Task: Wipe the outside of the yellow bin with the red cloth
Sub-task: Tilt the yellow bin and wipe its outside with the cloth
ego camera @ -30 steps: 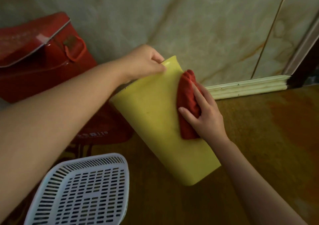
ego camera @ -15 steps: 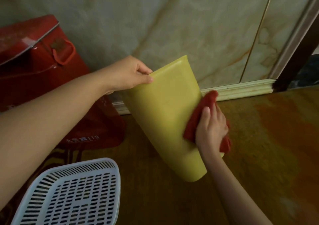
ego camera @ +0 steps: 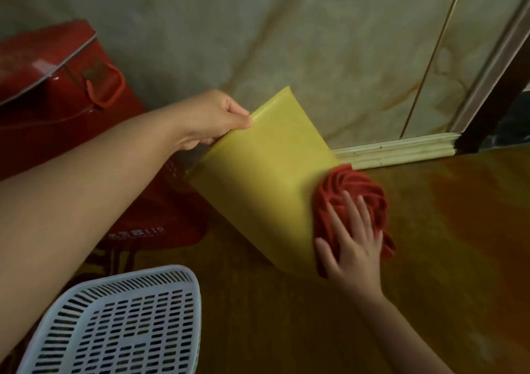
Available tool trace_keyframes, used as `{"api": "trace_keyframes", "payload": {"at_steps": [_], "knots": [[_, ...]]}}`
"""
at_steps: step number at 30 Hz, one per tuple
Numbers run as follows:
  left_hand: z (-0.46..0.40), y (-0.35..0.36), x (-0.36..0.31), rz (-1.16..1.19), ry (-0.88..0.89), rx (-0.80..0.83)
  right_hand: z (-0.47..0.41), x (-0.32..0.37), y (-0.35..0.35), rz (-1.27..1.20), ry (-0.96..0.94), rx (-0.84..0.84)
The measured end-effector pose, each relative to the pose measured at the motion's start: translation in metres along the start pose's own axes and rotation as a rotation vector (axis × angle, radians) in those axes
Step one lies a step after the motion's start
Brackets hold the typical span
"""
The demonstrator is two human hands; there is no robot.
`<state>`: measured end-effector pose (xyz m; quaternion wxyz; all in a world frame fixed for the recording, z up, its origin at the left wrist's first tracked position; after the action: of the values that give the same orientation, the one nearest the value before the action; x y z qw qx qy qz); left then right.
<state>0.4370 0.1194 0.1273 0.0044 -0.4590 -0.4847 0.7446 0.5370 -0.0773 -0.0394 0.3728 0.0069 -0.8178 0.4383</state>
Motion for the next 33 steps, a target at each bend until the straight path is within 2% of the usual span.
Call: {"api": "trace_keyframes", "payload": {"at_steps": [3,5,7,10,13,15,17,19,20,21,22,24,25,29,33], "knots": [[-0.006,0.008,-0.012,0.036,0.003,-0.037,-0.004,-0.074,-0.002,-0.356,0.498,0.019],[-0.009,0.005,-0.018,0.016,0.008,-0.095,-0.011,-0.085,-0.004,-0.437,0.637,0.015],[-0.010,0.005,-0.017,0.017,-0.012,-0.128,-0.026,-0.062,-0.012,-0.401,0.582,0.014],[-0.013,0.012,-0.031,0.007,0.029,-0.142,-0.059,0.006,-0.022,-0.416,0.344,0.038],[-0.015,0.006,-0.040,-0.124,0.029,-0.242,-0.087,0.073,-0.025,-0.556,0.164,0.119],[-0.015,0.010,-0.034,-0.129,-0.015,-0.208,-0.092,0.090,-0.023,-0.674,0.105,0.222],[-0.007,0.029,-0.030,-0.008,-0.025,-0.045,-0.082,0.081,-0.014,-0.761,0.097,0.339],[0.010,0.054,-0.035,0.166,0.021,0.175,-0.071,0.063,-0.009,-0.748,0.075,0.414],[0.023,0.062,-0.036,0.172,0.062,0.269,-0.070,0.054,-0.007,-0.719,0.065,0.439],[0.035,0.066,-0.035,0.060,0.125,0.321,-0.070,0.045,-0.005,-0.696,0.053,0.467],[0.046,0.065,-0.032,-0.145,0.196,0.321,-0.070,0.039,-0.002,-0.690,0.038,0.498],[0.063,0.053,-0.024,-0.541,0.307,0.193,-0.066,0.029,0.009,-0.693,0.034,0.553],[0.072,0.048,-0.022,-0.598,0.334,0.142,-0.062,0.023,0.016,-0.702,0.062,0.573],[0.072,0.044,-0.023,-0.541,0.386,0.099,-0.055,0.008,0.021,-0.730,0.137,0.485],[0.051,0.045,-0.045,-0.539,0.473,-0.013,-0.021,-0.047,0.027,-0.623,0.307,0.419]]}}
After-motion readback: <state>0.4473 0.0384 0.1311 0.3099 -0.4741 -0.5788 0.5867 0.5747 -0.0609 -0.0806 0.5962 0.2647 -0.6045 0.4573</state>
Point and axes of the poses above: each hand's wrist, its own z-axis away from the middle knuckle, its own y-axis out of the palm, x = y × z, the point moved 10 cm from there along -z, towards the middle knuckle, and after that the axes turned 9 degrees about y, right-handed, at the moved point
